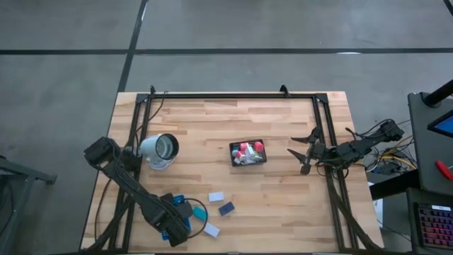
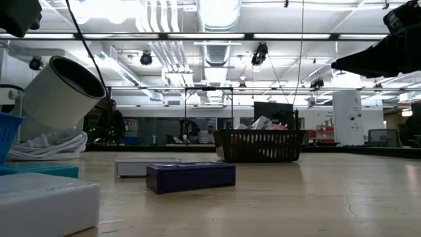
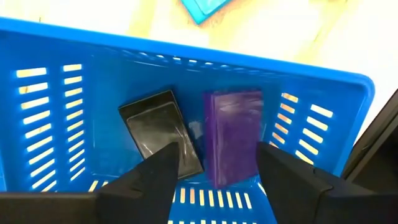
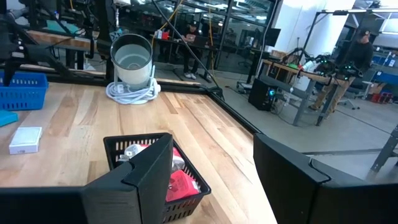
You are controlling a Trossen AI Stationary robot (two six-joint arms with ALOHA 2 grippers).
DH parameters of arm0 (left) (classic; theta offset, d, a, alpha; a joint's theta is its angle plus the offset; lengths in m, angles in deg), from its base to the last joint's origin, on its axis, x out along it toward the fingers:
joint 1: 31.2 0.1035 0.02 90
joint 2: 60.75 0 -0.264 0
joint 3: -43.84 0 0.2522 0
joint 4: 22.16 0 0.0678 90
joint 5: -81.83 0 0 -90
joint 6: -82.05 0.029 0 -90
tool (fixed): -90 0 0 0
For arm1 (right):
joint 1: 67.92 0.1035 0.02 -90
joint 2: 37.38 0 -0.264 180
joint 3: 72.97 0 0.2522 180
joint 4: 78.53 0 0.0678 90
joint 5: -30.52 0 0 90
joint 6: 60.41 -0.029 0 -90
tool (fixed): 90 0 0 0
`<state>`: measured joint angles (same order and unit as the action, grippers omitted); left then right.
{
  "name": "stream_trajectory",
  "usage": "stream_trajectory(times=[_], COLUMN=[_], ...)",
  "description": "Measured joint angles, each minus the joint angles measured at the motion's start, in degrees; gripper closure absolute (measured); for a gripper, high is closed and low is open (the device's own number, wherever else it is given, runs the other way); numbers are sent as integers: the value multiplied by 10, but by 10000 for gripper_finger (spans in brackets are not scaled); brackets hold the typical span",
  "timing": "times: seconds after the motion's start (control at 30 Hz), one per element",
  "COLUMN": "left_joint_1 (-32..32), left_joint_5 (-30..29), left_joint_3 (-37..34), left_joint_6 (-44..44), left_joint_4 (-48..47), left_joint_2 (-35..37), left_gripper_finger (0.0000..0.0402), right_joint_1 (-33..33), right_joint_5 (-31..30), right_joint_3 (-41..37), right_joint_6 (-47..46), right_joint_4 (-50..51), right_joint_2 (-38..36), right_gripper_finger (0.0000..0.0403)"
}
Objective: Pick & Place Office items
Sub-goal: Put the top blue digital timer into the blue bin, then put the light blue digital timer into the blue bin
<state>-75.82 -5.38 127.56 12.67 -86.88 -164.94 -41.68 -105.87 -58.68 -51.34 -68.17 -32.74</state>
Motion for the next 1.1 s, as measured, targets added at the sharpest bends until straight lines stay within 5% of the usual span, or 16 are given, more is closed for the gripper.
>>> stream_trajectory(times=[0.33, 0.63, 0.93, 1.1], left_joint_1=[2, 2, 5, 9], left_joint_5=[4, -139, -275, -279], left_joint_3=[2, 10, 9, 9], left_joint_6=[0, 73, 371, 478], left_joint_4=[-27, -28, 88, 96], left_joint_2=[20, 131, 111, 79], left_gripper_finger=[178, 179, 179, 179], right_joint_1=[0, 0, 0, 0], right_joint_5=[0, 0, 0, 0], right_joint_3=[0, 0, 0, 0], right_joint_6=[0, 0, 0, 0], right_joint_4=[0, 0, 0, 0], right_joint_2=[0, 0, 0, 0], right_gripper_finger=[186, 186, 186, 186])
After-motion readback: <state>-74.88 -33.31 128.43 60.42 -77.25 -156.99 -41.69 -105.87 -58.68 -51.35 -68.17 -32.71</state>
